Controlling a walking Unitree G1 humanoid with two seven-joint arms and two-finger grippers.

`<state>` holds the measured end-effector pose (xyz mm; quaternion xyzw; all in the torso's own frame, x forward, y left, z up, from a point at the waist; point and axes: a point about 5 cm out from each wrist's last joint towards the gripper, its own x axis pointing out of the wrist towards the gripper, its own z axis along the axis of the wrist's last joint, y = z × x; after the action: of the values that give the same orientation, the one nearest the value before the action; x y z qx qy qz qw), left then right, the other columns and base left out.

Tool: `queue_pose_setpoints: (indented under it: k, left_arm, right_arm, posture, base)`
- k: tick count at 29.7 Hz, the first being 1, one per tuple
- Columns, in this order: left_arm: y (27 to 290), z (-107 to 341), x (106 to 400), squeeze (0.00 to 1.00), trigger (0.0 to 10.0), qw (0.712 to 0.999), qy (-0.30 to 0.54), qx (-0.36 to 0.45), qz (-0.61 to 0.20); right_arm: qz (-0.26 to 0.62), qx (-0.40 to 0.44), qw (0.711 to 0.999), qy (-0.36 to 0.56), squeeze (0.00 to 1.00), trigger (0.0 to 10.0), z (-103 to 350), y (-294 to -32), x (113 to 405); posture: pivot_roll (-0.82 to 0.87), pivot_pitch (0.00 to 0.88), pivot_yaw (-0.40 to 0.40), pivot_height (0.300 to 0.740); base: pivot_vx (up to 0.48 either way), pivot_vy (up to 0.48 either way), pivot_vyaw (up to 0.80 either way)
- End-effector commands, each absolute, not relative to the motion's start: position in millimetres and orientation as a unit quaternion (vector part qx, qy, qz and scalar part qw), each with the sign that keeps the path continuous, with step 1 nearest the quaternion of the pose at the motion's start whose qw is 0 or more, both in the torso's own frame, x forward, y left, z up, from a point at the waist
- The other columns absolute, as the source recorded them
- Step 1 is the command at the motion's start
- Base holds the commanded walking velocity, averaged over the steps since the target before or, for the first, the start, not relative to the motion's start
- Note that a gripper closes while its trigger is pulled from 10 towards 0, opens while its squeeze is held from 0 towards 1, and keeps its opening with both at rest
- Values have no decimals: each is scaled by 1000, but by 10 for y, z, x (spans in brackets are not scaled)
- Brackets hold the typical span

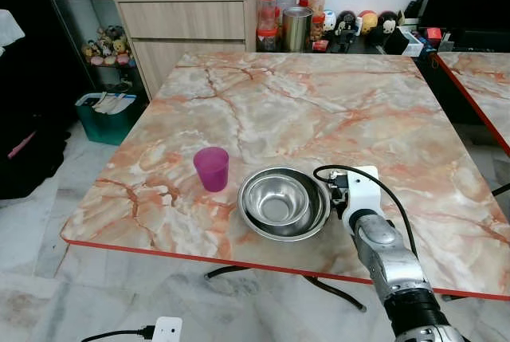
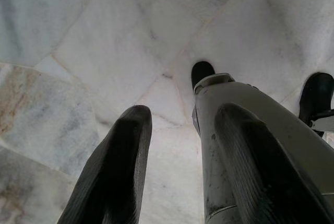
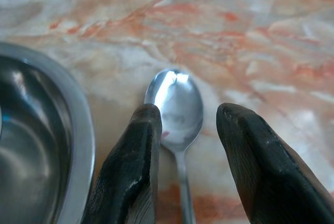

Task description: Setting the table

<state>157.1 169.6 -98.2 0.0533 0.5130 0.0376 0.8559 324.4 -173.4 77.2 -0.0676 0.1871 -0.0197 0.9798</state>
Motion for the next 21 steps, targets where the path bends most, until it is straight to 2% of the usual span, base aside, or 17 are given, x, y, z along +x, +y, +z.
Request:
queue_pose_setpoints:
  k: [1, 4, 11, 18, 21]
  left_arm:
    - [1698, -1004, 1518, 0, 10000, 851, 521, 47, 40]
    - [1696, -1005, 1516, 0, 10000, 851, 521, 47, 39]
    - [1700, -999, 1525, 0, 10000, 855, 515, 49, 44]
    - [1701, -999, 1523, 0, 10000, 855, 514, 59, 39]
    - [1701, -999, 1524, 0, 10000, 855, 514, 64, 35]
  right_arm:
    - [-21, -78, 982, 173, 0, 10000, 865, -1719, 3281]
    - [-32, -84, 980, 178, 0, 10000, 867, -1749, 3277]
    - [-51, -42, 997, 33, 0, 10000, 1257, -1726, 3385]
    - [-33, -17, 999, -32, 0, 10000, 1444, -1648, 3428]
    - [-23, -32, 998, -58, 0, 10000, 1498, -1608, 3434]
  posture:
    - [12, 0, 32, 740]
    - [13, 0, 31, 740]
    - [13, 0, 32, 740]
    - [16, 0, 29, 740]
    - [16, 0, 28, 740]
  base:
    - [0, 0, 0]
    - [0, 0, 0]
    - [0, 0, 0]
    - [0, 0, 0]
    - [0, -111, 0]
